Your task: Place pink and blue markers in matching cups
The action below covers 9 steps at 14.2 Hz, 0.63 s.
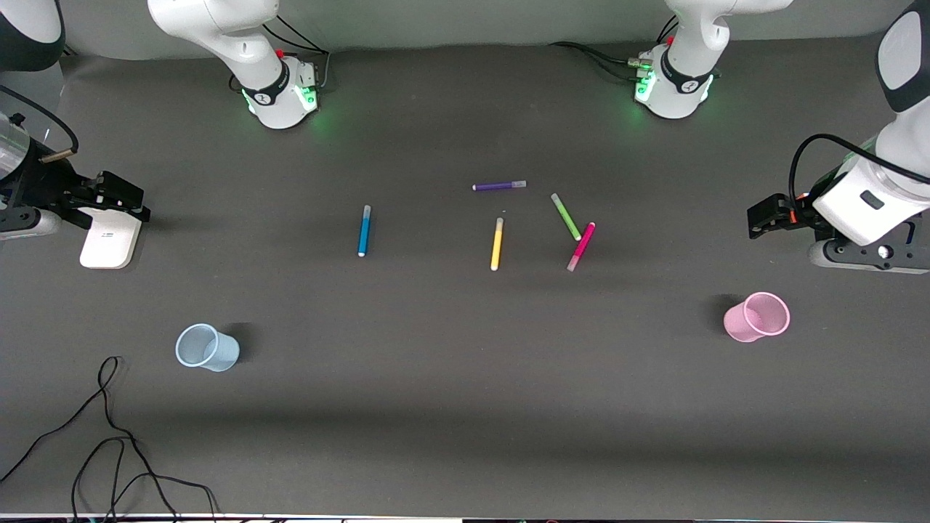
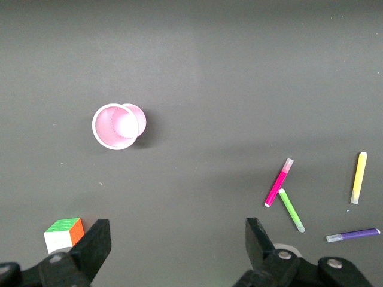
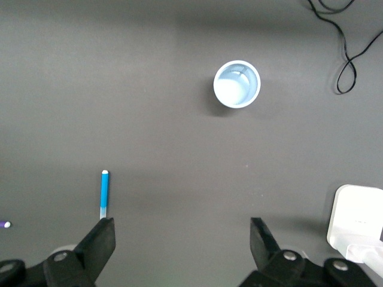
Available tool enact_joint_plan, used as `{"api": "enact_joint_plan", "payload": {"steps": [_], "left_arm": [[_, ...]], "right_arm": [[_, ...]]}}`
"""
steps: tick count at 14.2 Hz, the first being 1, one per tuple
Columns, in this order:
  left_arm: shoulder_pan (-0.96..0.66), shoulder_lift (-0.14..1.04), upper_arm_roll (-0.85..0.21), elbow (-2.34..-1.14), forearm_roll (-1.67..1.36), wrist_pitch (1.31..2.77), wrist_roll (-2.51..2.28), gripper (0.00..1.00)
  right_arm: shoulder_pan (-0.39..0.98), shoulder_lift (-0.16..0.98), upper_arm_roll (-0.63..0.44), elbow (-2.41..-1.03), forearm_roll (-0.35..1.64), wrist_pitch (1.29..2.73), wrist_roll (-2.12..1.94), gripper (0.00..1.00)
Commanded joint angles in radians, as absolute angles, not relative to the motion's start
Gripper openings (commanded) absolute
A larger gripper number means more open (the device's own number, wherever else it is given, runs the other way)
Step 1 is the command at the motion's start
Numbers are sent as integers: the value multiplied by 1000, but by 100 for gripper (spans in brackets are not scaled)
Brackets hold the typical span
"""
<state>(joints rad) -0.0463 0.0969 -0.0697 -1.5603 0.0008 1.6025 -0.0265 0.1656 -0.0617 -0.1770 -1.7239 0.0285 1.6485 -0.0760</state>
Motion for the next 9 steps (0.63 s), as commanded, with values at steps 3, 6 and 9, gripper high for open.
{"api": "enact_joint_plan", "payload": {"steps": [3,6,9], "left_arm": [[-70,100,-80,-1569,12,1549,-17,100],[-127,87,-78,-1636,12,1555,-31,100],[-138,86,-83,-1713,3,1642,-32,99]], "right_arm": [[176,-14,-172,-1720,38,1583,-48,100],[218,76,-172,-1695,57,1583,-37,100],[224,161,-176,-1678,241,1595,10,99]]}}
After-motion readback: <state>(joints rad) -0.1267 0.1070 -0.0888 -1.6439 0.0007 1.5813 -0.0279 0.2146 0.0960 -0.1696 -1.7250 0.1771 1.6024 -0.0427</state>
